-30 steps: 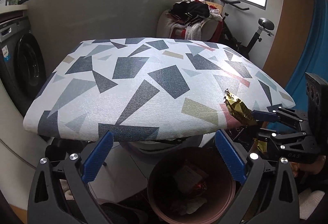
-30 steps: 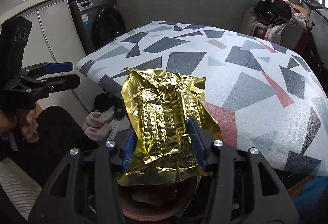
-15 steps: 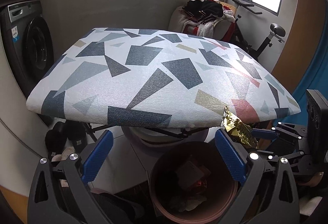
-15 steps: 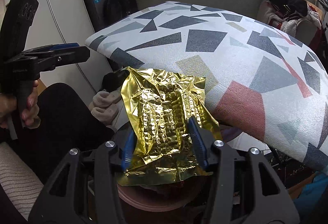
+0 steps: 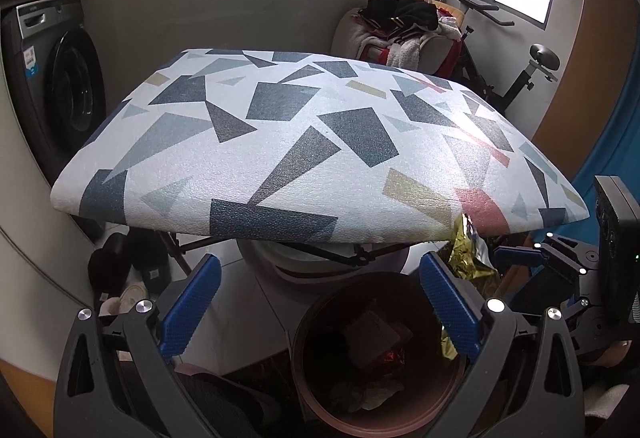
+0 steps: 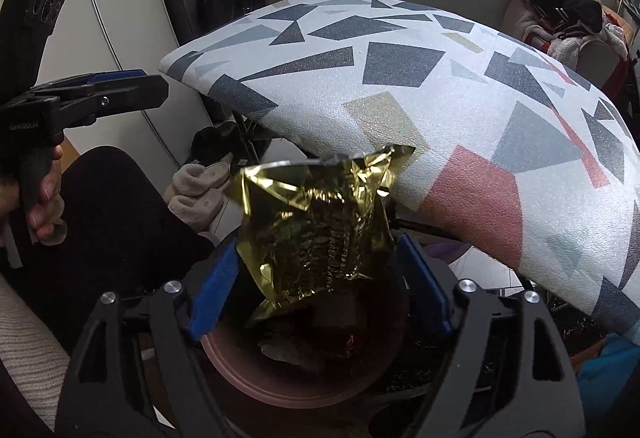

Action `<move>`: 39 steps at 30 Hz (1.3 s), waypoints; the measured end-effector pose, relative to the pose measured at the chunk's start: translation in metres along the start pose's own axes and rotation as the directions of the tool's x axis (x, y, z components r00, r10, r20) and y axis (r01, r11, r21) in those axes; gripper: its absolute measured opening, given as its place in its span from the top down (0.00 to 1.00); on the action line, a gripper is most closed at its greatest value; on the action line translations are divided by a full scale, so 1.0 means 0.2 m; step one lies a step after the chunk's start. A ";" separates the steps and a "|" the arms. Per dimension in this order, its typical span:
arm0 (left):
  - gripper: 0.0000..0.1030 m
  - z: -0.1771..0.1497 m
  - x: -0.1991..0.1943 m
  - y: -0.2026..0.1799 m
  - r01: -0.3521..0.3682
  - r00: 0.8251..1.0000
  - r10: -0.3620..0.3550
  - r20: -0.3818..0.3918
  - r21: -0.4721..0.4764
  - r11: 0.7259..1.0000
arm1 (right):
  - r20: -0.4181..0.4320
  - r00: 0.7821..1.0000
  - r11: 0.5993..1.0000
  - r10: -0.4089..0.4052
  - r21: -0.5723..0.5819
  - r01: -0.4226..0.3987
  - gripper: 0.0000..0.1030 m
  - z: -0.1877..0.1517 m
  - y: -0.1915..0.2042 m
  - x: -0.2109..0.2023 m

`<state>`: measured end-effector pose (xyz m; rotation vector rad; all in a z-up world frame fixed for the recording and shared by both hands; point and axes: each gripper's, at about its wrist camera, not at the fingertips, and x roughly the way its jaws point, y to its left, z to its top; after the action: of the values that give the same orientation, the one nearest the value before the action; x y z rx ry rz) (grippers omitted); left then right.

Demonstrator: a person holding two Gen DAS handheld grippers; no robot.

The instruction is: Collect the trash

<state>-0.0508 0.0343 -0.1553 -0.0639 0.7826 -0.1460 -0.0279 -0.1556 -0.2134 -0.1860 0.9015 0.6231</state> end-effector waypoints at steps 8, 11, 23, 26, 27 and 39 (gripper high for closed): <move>0.06 0.00 0.01 0.00 -0.001 1.000 0.001 -0.004 0.002 1.000 | -0.013 0.999 0.999 -0.045 0.027 0.046 0.06 0.00 -0.04 0.02; 0.06 0.00 0.01 0.00 -0.001 1.000 0.001 -0.004 0.002 1.000 | -0.013 0.999 0.998 -0.050 0.036 0.051 0.06 0.00 -0.05 0.02; 0.06 0.06 -0.03 -0.04 0.009 0.999 -0.011 0.031 0.066 0.998 | 0.019 0.995 0.992 -0.094 0.080 0.092 0.06 0.05 -0.10 -0.05; 0.06 0.16 -0.12 -0.10 -0.012 0.994 -0.003 0.107 0.136 0.991 | 0.078 0.987 0.987 -0.140 0.086 0.133 0.06 0.16 -0.15 -0.17; 0.06 0.21 -0.14 -0.11 -0.021 0.991 0.001 0.133 0.152 0.988 | 0.098 0.983 0.986 -0.152 0.090 0.143 0.06 0.20 -0.16 -0.22; 0.06 0.61 -0.36 -0.27 -0.130 0.953 0.061 0.298 0.218 0.967 | 0.262 0.934 0.967 -0.243 0.136 0.214 0.06 0.57 -0.30 -0.63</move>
<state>-0.0205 -0.0077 -0.0121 0.1753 0.4695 -0.1326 0.0268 -0.2124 -0.0502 -0.1029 0.6274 0.3709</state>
